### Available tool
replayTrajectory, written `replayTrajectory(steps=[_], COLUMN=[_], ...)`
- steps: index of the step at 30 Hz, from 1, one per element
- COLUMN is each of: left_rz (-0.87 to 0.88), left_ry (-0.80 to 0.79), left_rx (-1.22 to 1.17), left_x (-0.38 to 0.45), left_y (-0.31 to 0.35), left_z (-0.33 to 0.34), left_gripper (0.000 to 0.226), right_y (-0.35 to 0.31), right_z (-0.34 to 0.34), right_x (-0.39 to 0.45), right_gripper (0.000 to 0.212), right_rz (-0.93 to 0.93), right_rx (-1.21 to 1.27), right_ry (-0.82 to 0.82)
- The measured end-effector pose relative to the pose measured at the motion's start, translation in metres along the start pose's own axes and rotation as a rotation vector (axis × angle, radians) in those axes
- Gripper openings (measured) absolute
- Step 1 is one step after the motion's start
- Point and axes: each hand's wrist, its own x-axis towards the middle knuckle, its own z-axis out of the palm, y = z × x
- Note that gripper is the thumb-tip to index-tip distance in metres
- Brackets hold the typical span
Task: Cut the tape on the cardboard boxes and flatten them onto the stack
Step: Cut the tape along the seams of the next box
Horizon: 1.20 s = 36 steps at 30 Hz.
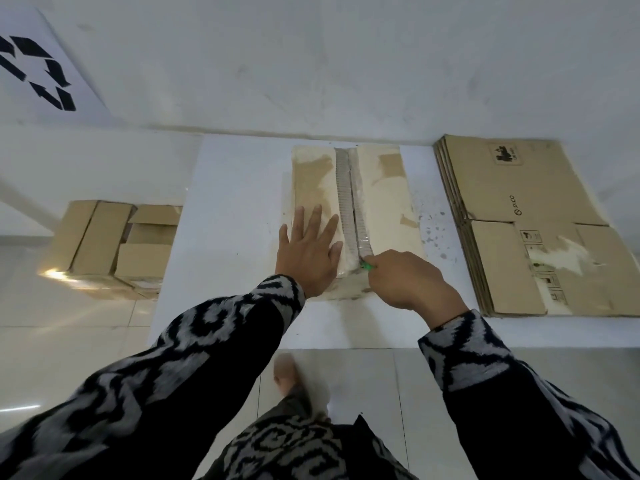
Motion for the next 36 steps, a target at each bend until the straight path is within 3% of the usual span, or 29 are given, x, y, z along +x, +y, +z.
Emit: replayTrajectory(steps=[10, 15, 19, 22, 24, 26, 28, 30, 36], left_rz=[-0.019, -0.022, 0.012, 0.134, 0.238, 0.268, 0.238, 0.211, 0.215], left_ry=[-0.001, -0.025, -0.105, -0.255, -0.263, -0.192, -0.147, -0.172, -0.223], left_rx=[-0.005, 0.000, -0.013, -0.100, -0.062, -0.110, -0.187, -0.195, -0.085], left_x=[-0.004, -0.004, 0.001, -0.001, -0.011, -0.022, -0.026, -0.026, -0.027], left_y=[0.004, 0.006, 0.004, -0.009, -0.022, -0.032, -0.035, -0.032, -0.018], left_z=[0.001, 0.000, -0.013, -0.033, -0.042, -0.042, -0.041, -0.042, -0.050], left_gripper=[0.056, 0.056, 0.062, 0.084, 0.095, 0.074, 0.045, 0.029, 0.022], right_y=[-0.002, -0.002, 0.027, 0.047, 0.055, 0.060, 0.063, 0.063, 0.053], right_z=[0.030, 0.036, 0.035, 0.048, 0.060, 0.072, 0.083, 0.093, 0.108], right_x=[-0.015, -0.025, -0.048, -0.058, -0.061, -0.063, -0.061, -0.058, -0.049], right_gripper=[0.041, 0.044, 0.046, 0.045, 0.033, 0.016, 0.020, 0.031, 0.036], right_rz=[0.016, 0.021, -0.034, -0.018, 0.003, -0.034, -0.054, -0.049, -0.042], right_rx=[-0.096, 0.033, 0.241, 0.616, 0.758, 0.792, 0.819, 0.822, 0.495], right_ry=[0.129, 0.149, 0.230, 0.248, 0.245, 0.281, 0.295, 0.259, 0.358])
